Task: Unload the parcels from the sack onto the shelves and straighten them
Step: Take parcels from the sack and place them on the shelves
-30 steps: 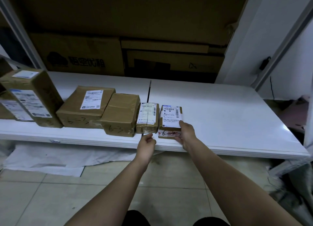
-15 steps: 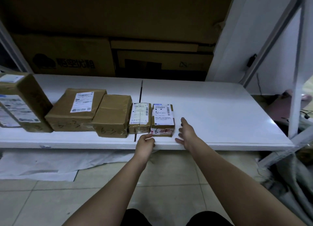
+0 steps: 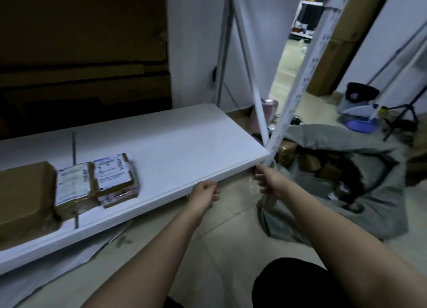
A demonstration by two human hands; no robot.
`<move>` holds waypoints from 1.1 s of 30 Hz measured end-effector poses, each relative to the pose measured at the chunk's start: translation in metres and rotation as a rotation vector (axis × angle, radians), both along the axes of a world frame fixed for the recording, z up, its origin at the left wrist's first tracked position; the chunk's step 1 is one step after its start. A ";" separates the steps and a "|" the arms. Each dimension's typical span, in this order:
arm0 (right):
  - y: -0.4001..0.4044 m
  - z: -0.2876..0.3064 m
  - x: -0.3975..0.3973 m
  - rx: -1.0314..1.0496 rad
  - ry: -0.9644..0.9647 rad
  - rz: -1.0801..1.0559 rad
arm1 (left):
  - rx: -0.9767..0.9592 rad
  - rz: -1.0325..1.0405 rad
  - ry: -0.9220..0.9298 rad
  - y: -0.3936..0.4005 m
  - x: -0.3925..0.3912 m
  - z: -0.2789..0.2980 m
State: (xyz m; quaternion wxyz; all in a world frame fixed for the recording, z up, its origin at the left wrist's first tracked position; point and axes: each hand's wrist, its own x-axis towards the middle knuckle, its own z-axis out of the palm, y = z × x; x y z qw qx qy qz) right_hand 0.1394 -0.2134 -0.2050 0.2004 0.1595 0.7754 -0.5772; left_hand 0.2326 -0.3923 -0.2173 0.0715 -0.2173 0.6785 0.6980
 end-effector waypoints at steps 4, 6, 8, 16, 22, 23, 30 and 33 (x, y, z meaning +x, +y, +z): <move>0.076 -0.016 -0.018 -0.018 0.018 -0.194 | -0.011 -0.085 -0.029 0.066 -0.038 -0.003; 0.114 -0.029 -0.038 0.023 0.002 -0.226 | -0.008 -0.118 -0.039 0.106 -0.069 -0.010; 0.151 -0.040 -0.066 0.042 -0.001 -0.246 | 0.015 -0.140 -0.053 0.150 -0.101 -0.017; 0.250 -0.095 -0.218 0.096 0.020 -0.116 | -0.059 -0.209 -0.087 0.280 -0.248 -0.068; 0.269 -0.145 -0.325 0.271 0.104 0.010 | -0.058 -0.157 -0.122 0.317 -0.349 -0.103; 0.268 -0.153 -0.339 0.282 0.106 0.029 | -0.051 -0.144 -0.129 0.319 -0.362 -0.108; 0.254 -0.195 -0.399 0.308 0.177 0.106 | -0.035 -0.040 -0.183 0.322 -0.422 -0.147; 0.250 -0.201 -0.407 0.281 0.272 0.076 | 0.005 0.008 -0.193 0.320 -0.437 -0.152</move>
